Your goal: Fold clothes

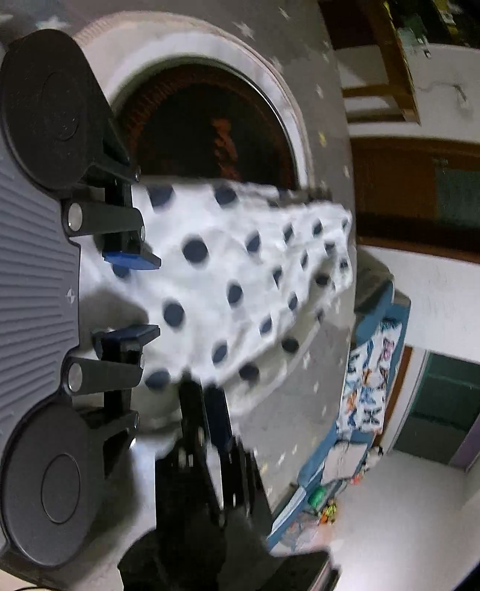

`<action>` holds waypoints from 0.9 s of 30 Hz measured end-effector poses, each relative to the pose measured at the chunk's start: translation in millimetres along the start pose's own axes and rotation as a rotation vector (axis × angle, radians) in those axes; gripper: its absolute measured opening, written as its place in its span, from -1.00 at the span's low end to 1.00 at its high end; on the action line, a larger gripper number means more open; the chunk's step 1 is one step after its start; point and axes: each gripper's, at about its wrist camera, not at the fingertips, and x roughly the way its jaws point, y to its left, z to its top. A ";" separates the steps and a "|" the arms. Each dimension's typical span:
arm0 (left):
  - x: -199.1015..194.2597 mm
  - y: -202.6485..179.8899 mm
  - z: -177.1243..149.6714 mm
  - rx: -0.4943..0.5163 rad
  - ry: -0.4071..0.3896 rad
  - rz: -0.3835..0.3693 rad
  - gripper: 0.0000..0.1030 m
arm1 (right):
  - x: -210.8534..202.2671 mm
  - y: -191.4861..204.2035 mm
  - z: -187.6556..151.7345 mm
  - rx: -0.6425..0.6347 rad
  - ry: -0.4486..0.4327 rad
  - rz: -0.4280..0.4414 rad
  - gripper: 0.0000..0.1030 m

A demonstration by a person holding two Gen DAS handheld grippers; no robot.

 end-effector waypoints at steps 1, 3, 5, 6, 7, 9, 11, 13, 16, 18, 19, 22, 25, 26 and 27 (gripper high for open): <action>-1.6 4.8 -1.6 -0.008 -0.003 0.004 -0.34 | -2.3 -0.1 -2.1 -0.003 -0.001 0.000 -0.53; -4.6 12.0 -2.8 -0.020 -0.004 0.021 -0.35 | -5.8 0.3 -1.8 0.001 0.013 -0.006 -0.53; -7.5 15.3 -0.8 -0.031 -0.002 0.038 -0.35 | -7.9 3.6 0.8 -0.019 0.030 -0.017 -0.49; -8.3 16.1 0.9 -0.031 -0.006 0.039 -0.38 | -8.7 4.0 3.9 -0.023 0.035 -0.018 -0.46; -9.5 14.9 3.5 -0.027 -0.014 0.038 -0.39 | -9.9 2.7 7.3 -0.019 0.029 -0.019 -0.43; -9.0 12.1 9.9 -0.023 -0.026 0.032 -0.39 | -13.1 -1.1 14.2 -0.007 0.008 -0.021 -0.40; -5.7 8.8 15.6 -0.022 -0.029 0.025 -0.39 | -9.3 -8.1 23.8 0.014 -0.017 -0.030 -0.38; 0.2 5.1 17.9 -0.016 -0.024 0.021 -0.39 | -1.8 -17.4 33.3 0.047 -0.035 -0.031 -0.35; 9.0 7.2 15.9 -0.023 0.001 0.035 -0.39 | 18.0 -34.2 39.9 0.097 -0.016 -0.048 -0.33; 9.8 13.1 13.6 -0.035 0.008 0.044 -0.38 | 27.8 -45.6 36.7 0.115 0.015 -0.071 -0.33; 8.5 16.9 12.6 -0.042 0.007 0.047 -0.39 | 30.3 -50.9 34.6 0.122 0.026 -0.081 -0.34; 4.7 24.5 12.9 -0.058 0.005 0.046 -0.40 | 28.4 -60.9 40.2 0.143 0.023 -0.095 -0.34; 2.0 19.7 16.6 -0.064 -0.008 0.025 -0.40 | 34.6 -64.3 56.3 0.134 -0.004 -0.095 -0.34; 0.6 16.0 17.5 -0.064 -0.014 0.011 -0.40 | 39.8 -65.2 62.8 0.135 -0.012 -0.088 -0.34; -0.8 11.8 18.0 -0.061 -0.018 -0.004 -0.40 | 44.9 -66.2 69.2 0.137 -0.021 -0.080 -0.34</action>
